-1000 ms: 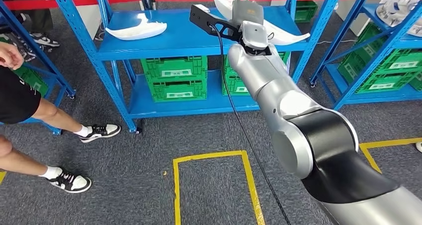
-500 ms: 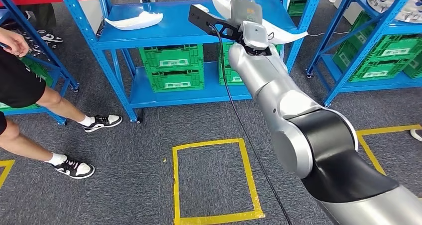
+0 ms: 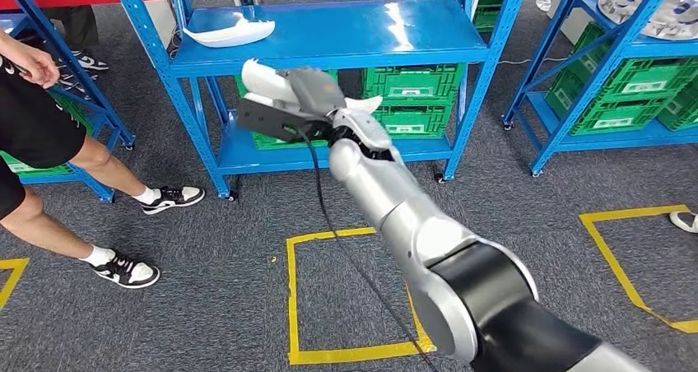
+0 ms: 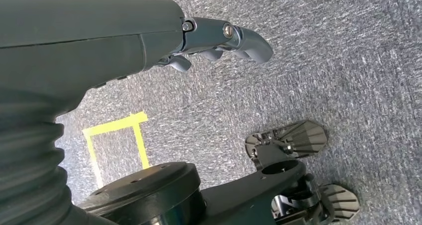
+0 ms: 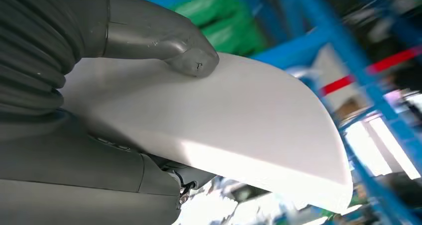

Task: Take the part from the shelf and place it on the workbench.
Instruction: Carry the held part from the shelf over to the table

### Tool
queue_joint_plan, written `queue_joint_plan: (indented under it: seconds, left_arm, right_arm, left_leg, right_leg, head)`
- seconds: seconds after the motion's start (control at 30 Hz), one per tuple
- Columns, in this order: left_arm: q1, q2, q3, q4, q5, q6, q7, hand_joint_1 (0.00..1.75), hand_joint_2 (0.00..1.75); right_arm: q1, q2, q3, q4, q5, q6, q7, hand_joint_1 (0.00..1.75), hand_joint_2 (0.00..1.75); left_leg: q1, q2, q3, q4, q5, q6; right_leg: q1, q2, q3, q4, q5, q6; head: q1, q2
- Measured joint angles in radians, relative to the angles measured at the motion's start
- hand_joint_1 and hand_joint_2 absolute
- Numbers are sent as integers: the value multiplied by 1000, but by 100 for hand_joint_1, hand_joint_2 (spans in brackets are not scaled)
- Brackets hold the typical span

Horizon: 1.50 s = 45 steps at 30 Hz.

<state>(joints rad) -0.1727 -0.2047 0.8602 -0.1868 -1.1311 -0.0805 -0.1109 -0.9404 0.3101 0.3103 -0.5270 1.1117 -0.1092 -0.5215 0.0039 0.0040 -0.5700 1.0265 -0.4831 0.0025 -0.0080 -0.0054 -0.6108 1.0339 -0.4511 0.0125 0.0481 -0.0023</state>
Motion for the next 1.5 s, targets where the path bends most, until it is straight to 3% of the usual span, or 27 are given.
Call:
queue_joint_plan:
  seconds: [0.2, 0.43, 0.63, 0.97, 1.1, 1.13, 1.2, 1.27, 1.3, 1.33, 1.43, 1.5]
  left_arm:
    - [24, 7, 1, 0, 29, 0, -25, 0, 175]
    - [44, 15, 2, 0, 58, 0, -56, 0, 175]
    - [53, 20, 4, 0, 67, 0, -55, 0, 175]
    - [54, 22, 11, 0, 71, 0, -52, 0, 175]
    - [49, 22, 11, 0, 72, 0, -48, 0, 175]
    - [47, 22, 11, -1, 72, 0, -48, 0, 175]
    - [44, 21, 12, -1, 72, 0, -47, 0, 175]
    - [43, 21, 12, -1, 72, 0, -44, 0, 175]
    - [43, 21, 12, -1, 72, 0, -42, 0, 175]
    - [43, 21, 12, -1, 72, 0, -41, 0, 175]
    - [41, 22, 14, -3, 74, 0, -39, 0, 175]
    - [39, 24, 15, -5, 75, -1, -40, 0, 175]
  right_arm:
    - [248, -70, 328, -379, -386, 46, 58, 157, 175]
    - [467, -200, 581, -701, -523, 9, 92, 157, 175]
    - [571, -279, 645, -860, -594, 38, 96, 157, 175]
    - [593, -339, 653, -998, -590, 89, 104, 157, 175]
    - [599, -345, 653, -1016, -585, 94, 104, 157, 175]
    - [600, -346, 653, -1020, -585, 97, 104, 157, 175]
    - [601, -350, 654, -1024, -584, 103, 106, 157, 175]
    - [604, -353, 654, -1025, -584, 110, 109, 157, 175]
    - [605, -354, 654, -1025, -585, 114, 110, 157, 175]
    - [605, -354, 654, -1025, -586, 117, 111, 157, 175]
    - [599, -354, 654, -1026, -591, 130, 115, 157, 175]
    - [593, -351, 654, -1029, -596, 137, 119, 157, 175]
  left_leg:
    - [0, 3, -1, -12, 6, -12]
    - [3, 2, -2, -17, 9, -21]
    - [3, 2, -4, -16, 9, -21]
    - [2, 2, -6, -11, 10, -20]
    - [3, 4, -3, -29, 33, -1]
    - [8, 6, 0, -43, 44, 4]
    - [15, 9, -5, -59, 62, 7]
    - [20, 9, -23, -55, 70, 3]
    - [23, 9, -34, -50, 75, -2]
    - [28, 9, -45, -44, 79, -8]
    - [43, 7, -83, -10, 88, -33]
    - [42, 4, -96, 4, 91, -53]
  right_leg:
    - [6, 6, -3, -16, 5, -12]
    - [9, 5, -5, -15, 3, -19]
    - [8, 4, -5, -15, 4, -20]
    - [7, 5, -5, -16, 9, -17]
    - [4, 4, -3, -25, 18, -3]
    - [5, 5, -9, -12, 2, 1]
    - [1, 7, -42, 76, -66, 11]
    - [-7, 7, -86, 203, -137, 23]
    - [-12, 7, -90, 235, -150, 29]
    - [-18, 7, -75, 227, -146, 36]
    - [-34, 7, 39, 49, -95, 59]
    - [-35, 12, 56, 8, -87, 44]
  head:
    - [-1, 0]
    - [0, 0]
    - [0, 0]
    - [0, 0]
    - [0, 0]
    - [0, 0]
    - [2, 0]
    - [3, 0]
    - [3, 0]
    - [3, 0]
    - [5, 0]
    - [7, 0]
